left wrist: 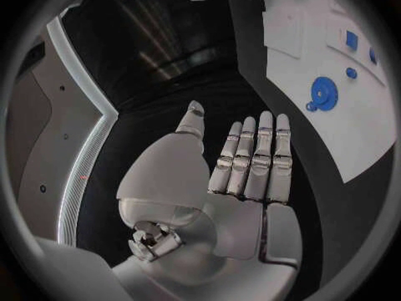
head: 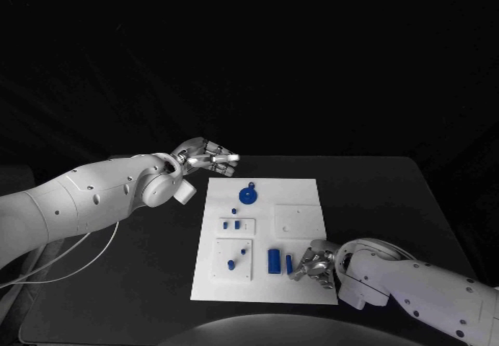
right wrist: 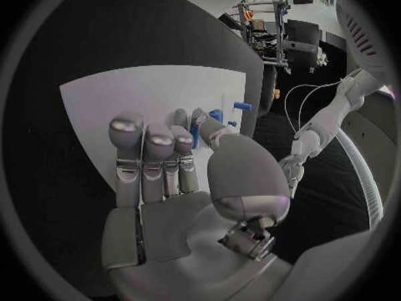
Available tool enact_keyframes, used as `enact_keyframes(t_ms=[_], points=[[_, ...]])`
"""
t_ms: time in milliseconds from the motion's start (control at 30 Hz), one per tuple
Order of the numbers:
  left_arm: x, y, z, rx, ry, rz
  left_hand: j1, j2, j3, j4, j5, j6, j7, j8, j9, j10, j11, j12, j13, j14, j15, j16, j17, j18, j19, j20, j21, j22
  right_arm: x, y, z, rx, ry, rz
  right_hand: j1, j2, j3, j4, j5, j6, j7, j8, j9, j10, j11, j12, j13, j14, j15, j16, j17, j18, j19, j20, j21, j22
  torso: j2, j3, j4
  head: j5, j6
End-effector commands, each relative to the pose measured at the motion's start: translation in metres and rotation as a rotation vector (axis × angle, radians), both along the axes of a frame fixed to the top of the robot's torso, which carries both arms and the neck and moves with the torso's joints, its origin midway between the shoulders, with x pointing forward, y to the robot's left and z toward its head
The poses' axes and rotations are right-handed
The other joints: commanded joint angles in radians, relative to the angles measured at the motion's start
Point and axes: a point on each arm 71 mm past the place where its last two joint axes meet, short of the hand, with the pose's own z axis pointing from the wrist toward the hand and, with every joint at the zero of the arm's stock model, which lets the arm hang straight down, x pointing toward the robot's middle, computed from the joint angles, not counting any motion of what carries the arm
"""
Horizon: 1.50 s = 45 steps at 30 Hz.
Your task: Assemble the parts on the task board
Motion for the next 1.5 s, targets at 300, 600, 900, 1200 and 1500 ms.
enact_keyframes(t_ms=[300, 600, 900, 1200, 1500], points=[[-0.0009, -0.0016, -0.0004, 0.006, 0.002, -0.019, 0.0, 0.012, -0.001, -0.006, -0.006, -0.004, 0.002, 0.001, 0.0, 0.0, 0.002, -0.002, 0.0, -0.004, 0.002, -0.003, 0.0, -0.002, 0.002, -0.002, -0.003, 0.0, 0.0012, -0.0026, -0.0029, -0.044, 0.019, -0.007, -0.011, -0.012, 0.012, -0.021, -0.002, -0.025, 0.001, -0.004, 0.087, -0.002, -0.005, -0.016, 0.0, -0.001, -0.005, -0.015, -0.001, -0.018, 0.033, -0.006, -0.006, 0.089, 0.0, 0.0003, -0.0001, -0.001, -0.002], [-0.0007, -0.0011, -0.0012, 0.017, 0.006, -0.018, 0.002, 0.018, -0.001, -0.007, -0.006, -0.004, 0.003, 0.001, 0.0, 0.001, 0.002, -0.002, 0.0, -0.003, 0.002, -0.003, 0.0, -0.001, 0.006, -0.002, -0.001, 0.0, 0.0006, -0.0015, -0.0051, -0.054, 0.04, 0.012, 0.061, -0.05, -0.078, -0.115, 0.116, -0.006, -0.001, -0.005, 0.085, -0.006, -0.002, -0.013, -0.001, 0.001, -0.003, -0.017, -0.005, -0.017, 0.03, -0.002, -0.008, 0.09, 0.0, 0.0006, -0.0001, 0.001, -0.007], [-0.0005, -0.0008, -0.0016, 0.023, 0.009, -0.017, 0.008, 0.028, -0.003, -0.017, -0.006, -0.003, 0.002, 0.001, 0.0, 0.001, 0.001, -0.003, 0.0, -0.003, 0.002, -0.003, 0.0, 0.001, 0.007, -0.002, -0.002, 0.0, 0.0014, -0.0008, -0.0042, -0.03, 0.022, 0.008, 0.088, -0.064, -0.134, -0.113, 0.152, 0.01, 0.0, -0.006, 0.056, -0.005, -0.003, -0.006, -0.003, 0.0, -0.002, -0.011, -0.003, -0.017, 0.03, -0.001, -0.001, 0.091, 0.0, 0.001, -0.0014, 0.003, -0.008], [-0.0005, -0.0005, -0.0018, 0.024, 0.01, -0.017, 0.008, 0.033, -0.008, -0.024, -0.006, -0.003, 0.002, 0.001, 0.0, 0.002, 0.001, -0.003, 0.0, -0.002, 0.002, -0.003, 0.0, 0.001, 0.008, -0.002, -0.002, 0.0, 0.0021, -0.001, -0.0014, 0.039, 0.001, -0.014, 0.096, -0.081, -0.232, -0.04, 0.112, 0.01, 0.002, -0.005, 0.059, -0.001, -0.002, 0.0, -0.003, 0.0, -0.002, -0.007, 0.0, -0.015, 0.032, -0.002, 0.006, 0.092, 0.001, 0.0014, -0.0008, 0.003, -0.007], [-0.0008, -0.0002, -0.0018, 0.024, 0.01, -0.018, 0.009, 0.035, -0.01, -0.027, -0.006, -0.003, 0.002, 0.001, 0.0, 0.002, 0.001, -0.003, 0.0, -0.002, 0.002, -0.003, 0.0, 0.002, 0.008, -0.002, -0.002, 0.0, 0.0042, -0.0057, -0.0003, 0.068, -0.017, -0.04, 0.103, -0.076, -0.296, 0.066, 0.036, 0.004, 0.004, -0.005, 0.09, 0.001, -0.001, 0.007, 0.0, 0.0, -0.003, 0.0, 0.004, -0.013, 0.034, -0.001, 0.013, 0.093, 0.0, 0.0002, 0.0001, -0.001, -0.006]])
